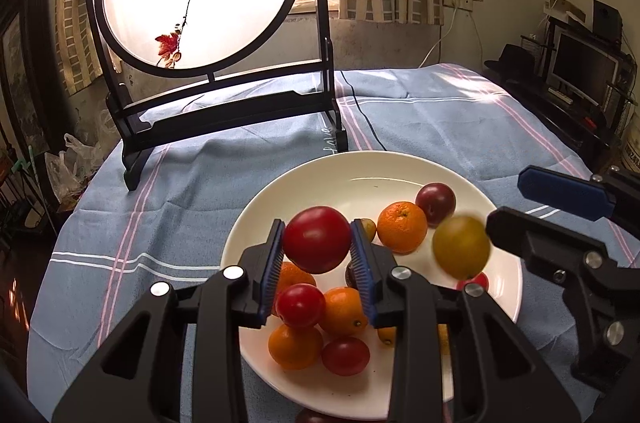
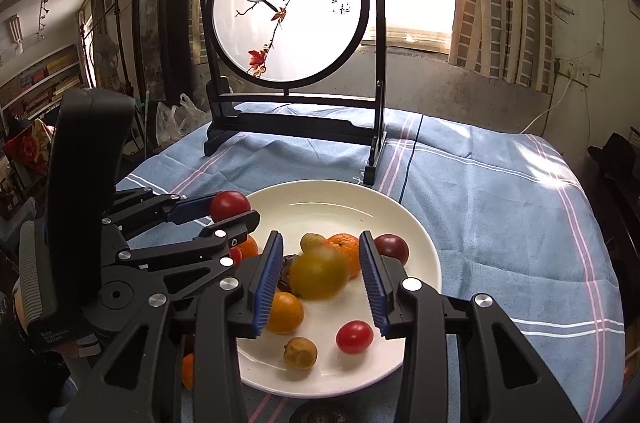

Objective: Organize fruits
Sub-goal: 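Lower both held fruits onto the plate and open both grippers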

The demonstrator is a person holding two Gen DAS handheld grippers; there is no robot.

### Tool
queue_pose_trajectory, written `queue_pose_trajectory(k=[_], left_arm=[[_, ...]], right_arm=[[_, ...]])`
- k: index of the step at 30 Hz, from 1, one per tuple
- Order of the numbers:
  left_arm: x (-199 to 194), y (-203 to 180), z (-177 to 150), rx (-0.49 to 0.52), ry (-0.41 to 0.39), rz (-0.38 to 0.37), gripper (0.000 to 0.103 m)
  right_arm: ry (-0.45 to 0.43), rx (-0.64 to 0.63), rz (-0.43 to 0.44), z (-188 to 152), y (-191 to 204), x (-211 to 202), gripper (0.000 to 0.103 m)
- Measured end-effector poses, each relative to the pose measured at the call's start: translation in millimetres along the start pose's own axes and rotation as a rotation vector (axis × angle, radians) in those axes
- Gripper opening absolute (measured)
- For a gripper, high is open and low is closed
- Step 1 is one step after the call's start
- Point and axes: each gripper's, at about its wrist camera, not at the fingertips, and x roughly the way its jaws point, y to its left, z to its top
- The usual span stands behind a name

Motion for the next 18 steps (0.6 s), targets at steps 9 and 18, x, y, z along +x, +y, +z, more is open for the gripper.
queue_pose_trajectory(k=[9, 18], left_arm=[[-14, 2, 1, 0.003, -0.07, 0.049, 0.085], [-68, 27, 13, -0.094, -0.294, 0.007, 0.097]], right_arm=[[-0.083, 0.025, -0.03, 3, -4, -15, 0.073], [-0.313, 0.126, -0.046, 13, -21, -66, 0.099]])
